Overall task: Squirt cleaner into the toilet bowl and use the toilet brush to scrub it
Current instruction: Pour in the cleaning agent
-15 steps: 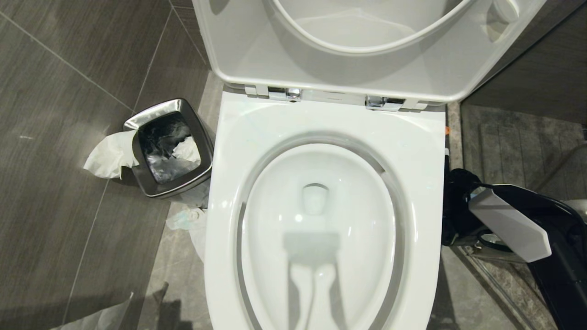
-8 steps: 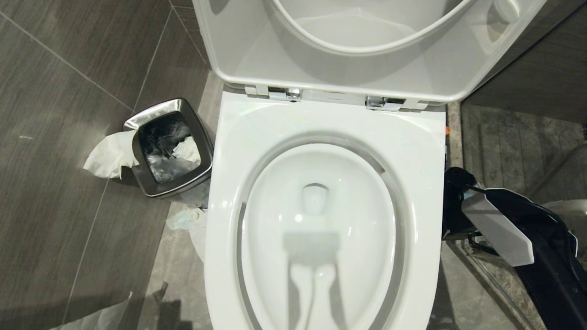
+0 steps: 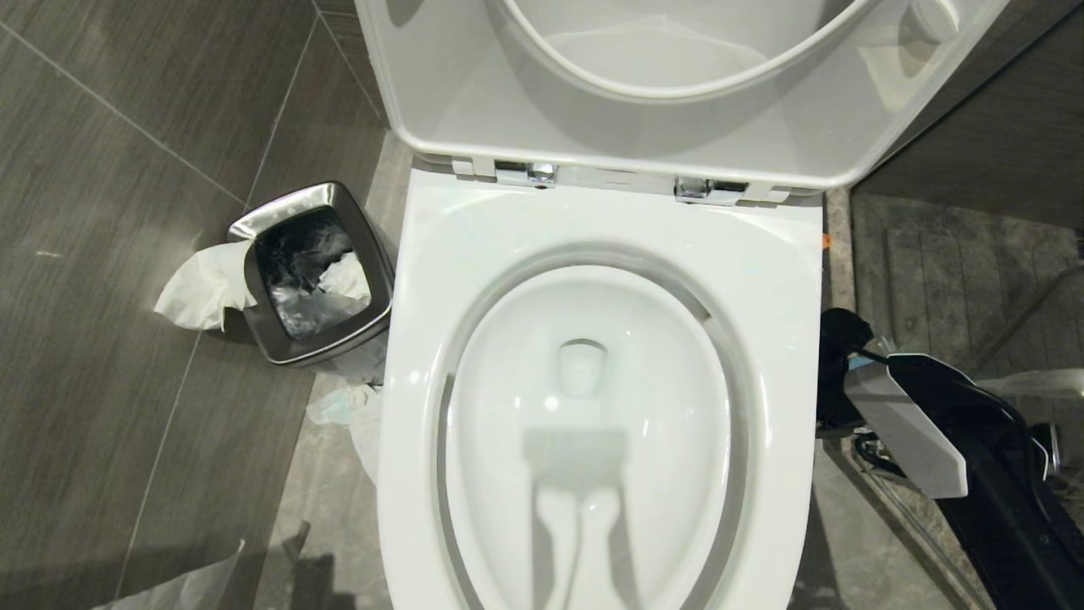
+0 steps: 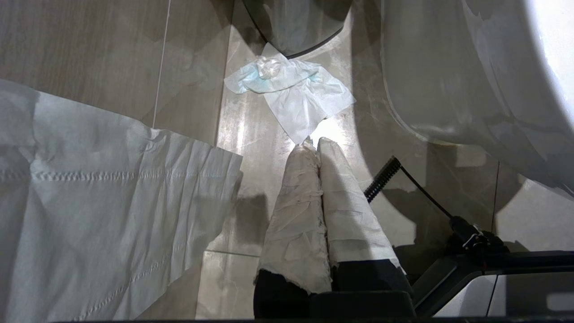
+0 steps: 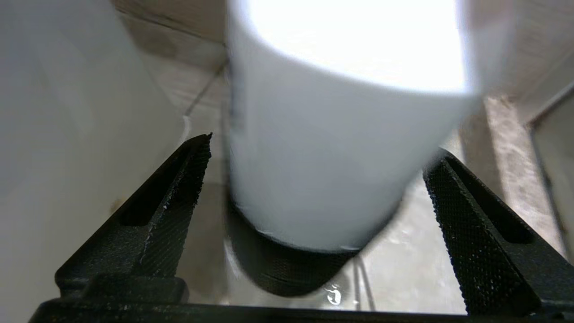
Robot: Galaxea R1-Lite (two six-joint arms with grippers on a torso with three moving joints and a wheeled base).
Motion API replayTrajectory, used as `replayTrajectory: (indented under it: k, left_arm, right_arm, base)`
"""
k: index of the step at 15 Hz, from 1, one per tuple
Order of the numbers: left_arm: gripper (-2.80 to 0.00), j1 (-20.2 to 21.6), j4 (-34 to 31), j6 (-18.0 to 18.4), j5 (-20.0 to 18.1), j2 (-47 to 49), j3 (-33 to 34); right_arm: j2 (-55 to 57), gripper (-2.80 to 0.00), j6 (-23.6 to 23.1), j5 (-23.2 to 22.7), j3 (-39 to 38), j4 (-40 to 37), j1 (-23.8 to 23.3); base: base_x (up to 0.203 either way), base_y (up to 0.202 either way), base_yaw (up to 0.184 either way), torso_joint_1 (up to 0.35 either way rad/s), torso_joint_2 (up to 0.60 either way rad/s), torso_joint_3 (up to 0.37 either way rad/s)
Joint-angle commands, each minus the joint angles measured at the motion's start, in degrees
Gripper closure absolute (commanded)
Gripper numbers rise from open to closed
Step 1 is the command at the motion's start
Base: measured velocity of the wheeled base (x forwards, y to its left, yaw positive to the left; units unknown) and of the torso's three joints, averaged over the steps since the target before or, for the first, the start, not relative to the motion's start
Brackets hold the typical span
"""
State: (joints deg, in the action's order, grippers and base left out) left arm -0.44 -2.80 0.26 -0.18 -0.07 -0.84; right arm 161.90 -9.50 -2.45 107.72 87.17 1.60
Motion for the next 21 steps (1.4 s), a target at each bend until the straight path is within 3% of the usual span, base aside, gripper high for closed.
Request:
replayTrajectory:
  k: [1,7,15,16,21]
  left_arm:
    - [0.00,0.00,-0.01,0.00,0.00,0.07,0.03]
    - [0.00,0.00,-0.01,0.09,0.00,0.07,-0.04]
    - [0.00,0.00,-0.01,0.00,0.00,0.07,-0.04]
    - [0.00,0.00,-0.01,0.00,0.00,0.07,-0.03]
    - [0.00,0.00,-0.01,0.00,0.00,0.07,0.05]
  right_arm:
    - [0.78,-2.80,-0.08,-0.10,0.74,0.49,0.34]
    - [2.91,-2.80,-0.08,-0.05,5.45,0.49,0.29]
    - [3.66,-2.80,-0.08,-0.10,5.66,0.49,0.25]
    - [3.77,0.00,-0.08,-0.10,5.66,0.49,0.34]
    - [3.86,0.00,-0.08,-0.19,5.66,0.49,0.25]
  base:
    - [0.000,0.000,0.000,0.000,0.00,0.000]
    - [0.000,0.000,0.000,0.000,0.00,0.000]
    - [0.000,0.000,0.000,0.000,0.00,0.000]
    - [0.000,0.000,0.000,0.000,0.00,0.000]
    - [0.000,0.000,0.000,0.000,0.00,0.000]
